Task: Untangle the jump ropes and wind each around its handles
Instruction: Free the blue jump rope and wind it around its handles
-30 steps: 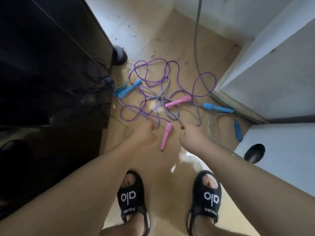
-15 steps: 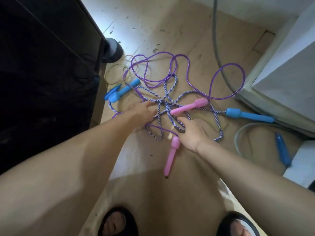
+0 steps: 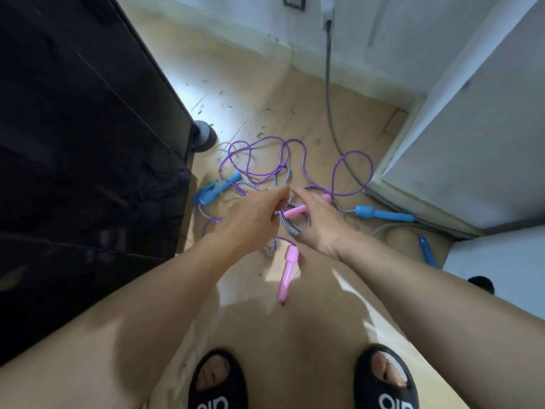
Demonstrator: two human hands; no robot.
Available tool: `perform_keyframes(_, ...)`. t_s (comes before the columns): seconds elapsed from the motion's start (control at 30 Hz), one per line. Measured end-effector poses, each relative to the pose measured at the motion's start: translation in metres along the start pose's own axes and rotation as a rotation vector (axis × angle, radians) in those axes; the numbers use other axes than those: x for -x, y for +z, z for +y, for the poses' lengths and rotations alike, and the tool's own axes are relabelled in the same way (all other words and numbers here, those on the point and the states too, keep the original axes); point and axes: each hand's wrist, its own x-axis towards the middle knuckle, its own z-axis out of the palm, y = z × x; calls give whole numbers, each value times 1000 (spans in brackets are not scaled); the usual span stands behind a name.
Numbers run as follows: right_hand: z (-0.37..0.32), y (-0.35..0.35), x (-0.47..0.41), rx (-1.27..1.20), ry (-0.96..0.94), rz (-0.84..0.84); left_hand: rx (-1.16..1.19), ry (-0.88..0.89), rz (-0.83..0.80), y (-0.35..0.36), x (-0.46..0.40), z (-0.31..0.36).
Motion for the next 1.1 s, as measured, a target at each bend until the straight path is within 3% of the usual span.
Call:
perform_keyframes(0.13, -51, -24, 41, 45, -94, 41, 65, 73, 222, -45, 27, 60)
perform_keyframes(0.23, -66, -28, 74, -105, -152, 99, 224, 39, 363, -74, 49, 92)
perform_keyframes(0.43, -95, -52, 144, -306, -253, 117, 259, 148, 364, -116, 98, 140)
perform_keyframes(0.6, -113, -55, 182, -446, -198, 136, 303, 188, 452, -142, 122, 170)
perform_keyframes(0.83, -129, -68, 210, -487, -281, 55, 926, -11, 302, -154, 128, 198)
perform_keyframes(0.9, -119, -64, 206, -395, -310, 91, 1046, -96, 274, -157, 125, 204)
perform_keyframes(1.03, -100, -68, 194, 228, -267, 169, 1274, -272, 342, -170, 123, 205)
perform_keyframes(1.1, -97, -76, 194, 363, -243, 150, 1062, -264, 405, -167, 123, 182)
